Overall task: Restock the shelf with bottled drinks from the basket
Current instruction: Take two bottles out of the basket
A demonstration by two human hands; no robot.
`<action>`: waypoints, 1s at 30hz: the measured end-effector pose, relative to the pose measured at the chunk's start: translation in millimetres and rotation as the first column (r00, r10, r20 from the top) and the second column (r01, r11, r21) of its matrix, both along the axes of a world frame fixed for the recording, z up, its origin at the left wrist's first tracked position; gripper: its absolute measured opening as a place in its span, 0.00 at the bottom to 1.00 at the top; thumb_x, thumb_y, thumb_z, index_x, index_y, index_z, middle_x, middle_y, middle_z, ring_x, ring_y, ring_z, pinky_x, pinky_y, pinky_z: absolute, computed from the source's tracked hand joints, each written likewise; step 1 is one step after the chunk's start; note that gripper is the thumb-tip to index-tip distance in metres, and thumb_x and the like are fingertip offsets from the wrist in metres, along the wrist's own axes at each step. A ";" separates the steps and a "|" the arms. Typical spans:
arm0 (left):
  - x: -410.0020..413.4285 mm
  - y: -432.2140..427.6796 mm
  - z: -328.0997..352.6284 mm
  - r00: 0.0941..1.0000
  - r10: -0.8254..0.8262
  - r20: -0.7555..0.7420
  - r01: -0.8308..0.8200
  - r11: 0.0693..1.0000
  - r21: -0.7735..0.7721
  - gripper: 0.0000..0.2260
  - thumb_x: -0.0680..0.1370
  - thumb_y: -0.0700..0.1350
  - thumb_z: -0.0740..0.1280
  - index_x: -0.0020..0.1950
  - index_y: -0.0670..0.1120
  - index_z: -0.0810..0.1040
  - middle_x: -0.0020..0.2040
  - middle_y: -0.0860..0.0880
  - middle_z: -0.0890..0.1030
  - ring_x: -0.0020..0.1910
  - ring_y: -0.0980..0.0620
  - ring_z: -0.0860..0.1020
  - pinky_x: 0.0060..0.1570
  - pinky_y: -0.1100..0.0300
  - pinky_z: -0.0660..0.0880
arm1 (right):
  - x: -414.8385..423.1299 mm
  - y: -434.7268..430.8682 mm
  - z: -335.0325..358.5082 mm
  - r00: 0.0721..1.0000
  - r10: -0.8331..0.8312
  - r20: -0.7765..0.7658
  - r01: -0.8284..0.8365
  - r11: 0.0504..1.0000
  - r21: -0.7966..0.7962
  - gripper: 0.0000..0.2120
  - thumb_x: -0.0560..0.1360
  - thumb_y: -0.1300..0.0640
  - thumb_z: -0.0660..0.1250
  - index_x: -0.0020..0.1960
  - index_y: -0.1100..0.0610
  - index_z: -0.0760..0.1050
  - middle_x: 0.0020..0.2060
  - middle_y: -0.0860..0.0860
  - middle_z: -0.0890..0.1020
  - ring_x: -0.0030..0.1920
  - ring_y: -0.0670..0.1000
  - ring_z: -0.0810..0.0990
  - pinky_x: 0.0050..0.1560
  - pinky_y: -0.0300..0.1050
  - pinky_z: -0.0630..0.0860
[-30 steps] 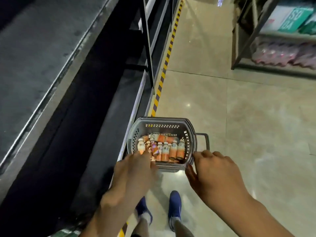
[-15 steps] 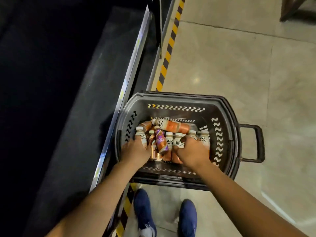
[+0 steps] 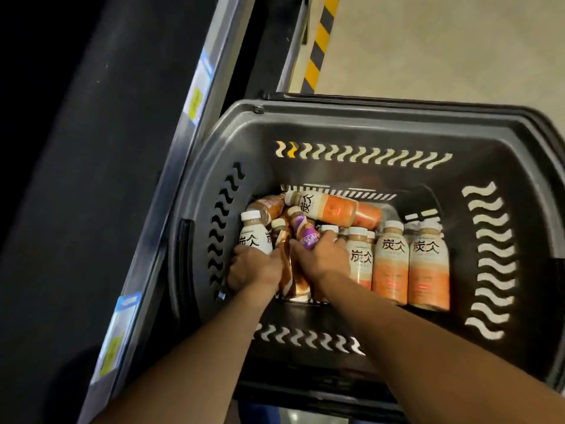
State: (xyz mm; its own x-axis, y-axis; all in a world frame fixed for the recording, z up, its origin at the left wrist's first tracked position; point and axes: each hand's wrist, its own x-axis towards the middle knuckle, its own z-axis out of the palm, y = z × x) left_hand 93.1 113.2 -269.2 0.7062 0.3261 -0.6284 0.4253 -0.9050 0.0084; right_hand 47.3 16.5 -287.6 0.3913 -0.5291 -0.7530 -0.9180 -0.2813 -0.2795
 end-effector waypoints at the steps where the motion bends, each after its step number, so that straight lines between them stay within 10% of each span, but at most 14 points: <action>1: 1.0 0.4 -3.8 1.000 -0.011 0.014 0.010 1.000 0.023 0.32 0.73 0.64 0.69 0.66 0.42 0.67 0.62 0.40 0.78 0.59 0.40 0.78 0.46 0.51 0.72 | 4.7 0.9 -3.5 0.999 0.027 -0.023 -0.028 0.999 -0.040 0.41 0.71 0.28 0.64 0.71 0.55 0.63 0.68 0.59 0.70 0.67 0.61 0.70 0.65 0.58 0.72; 7: -0.5 -2.3 -7.5 0.990 0.125 0.062 -0.118 0.987 -0.110 0.38 0.67 0.63 0.75 0.65 0.44 0.64 0.63 0.41 0.76 0.60 0.38 0.77 0.46 0.50 0.72 | 20.3 -9.0 -9.0 0.983 0.148 -0.111 -0.156 0.986 -0.064 0.42 0.67 0.23 0.62 0.70 0.51 0.67 0.64 0.56 0.75 0.62 0.58 0.77 0.59 0.52 0.76; 12: 2.9 -5.8 9.2 0.925 0.377 -0.043 -0.370 0.873 -0.318 0.39 0.67 0.51 0.79 0.68 0.43 0.60 0.65 0.38 0.74 0.62 0.37 0.75 0.56 0.46 0.74 | 6.1 -14.0 6.4 0.996 -0.086 -0.007 0.086 0.976 0.202 0.37 0.71 0.33 0.69 0.72 0.52 0.68 0.64 0.54 0.77 0.62 0.56 0.77 0.63 0.52 0.75; 17: -13.6 -5.7 55.7 0.954 0.298 -0.032 -0.280 0.848 -0.449 0.32 0.66 0.51 0.80 0.63 0.46 0.68 0.59 0.43 0.78 0.56 0.42 0.78 0.46 0.54 0.73 | -27.9 -22.5 54.0 0.973 -0.203 0.107 0.166 0.945 0.282 0.29 0.70 0.36 0.70 0.64 0.51 0.72 0.54 0.48 0.81 0.53 0.51 0.79 0.58 0.49 0.76; 30: -59.5 -32.8 488.7 0.969 0.241 0.060 -0.137 0.719 -0.681 0.24 0.71 0.49 0.77 0.58 0.49 0.67 0.43 0.56 0.76 0.37 0.60 0.74 0.30 0.65 0.66 | -81.8 -74.4 489.9 0.720 -0.545 0.429 0.368 0.824 0.430 0.12 0.73 0.45 0.72 0.52 0.48 0.74 0.49 0.52 0.84 0.47 0.51 0.84 0.48 0.48 0.81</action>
State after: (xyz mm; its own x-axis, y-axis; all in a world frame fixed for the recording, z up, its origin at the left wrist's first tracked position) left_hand 33.6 80.4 219.5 0.7700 -0.0048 -0.6380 0.5339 -0.5426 0.6485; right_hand -34.5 -57.9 202.4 0.5295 -0.5358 -0.6577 -0.6004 0.3110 -0.7367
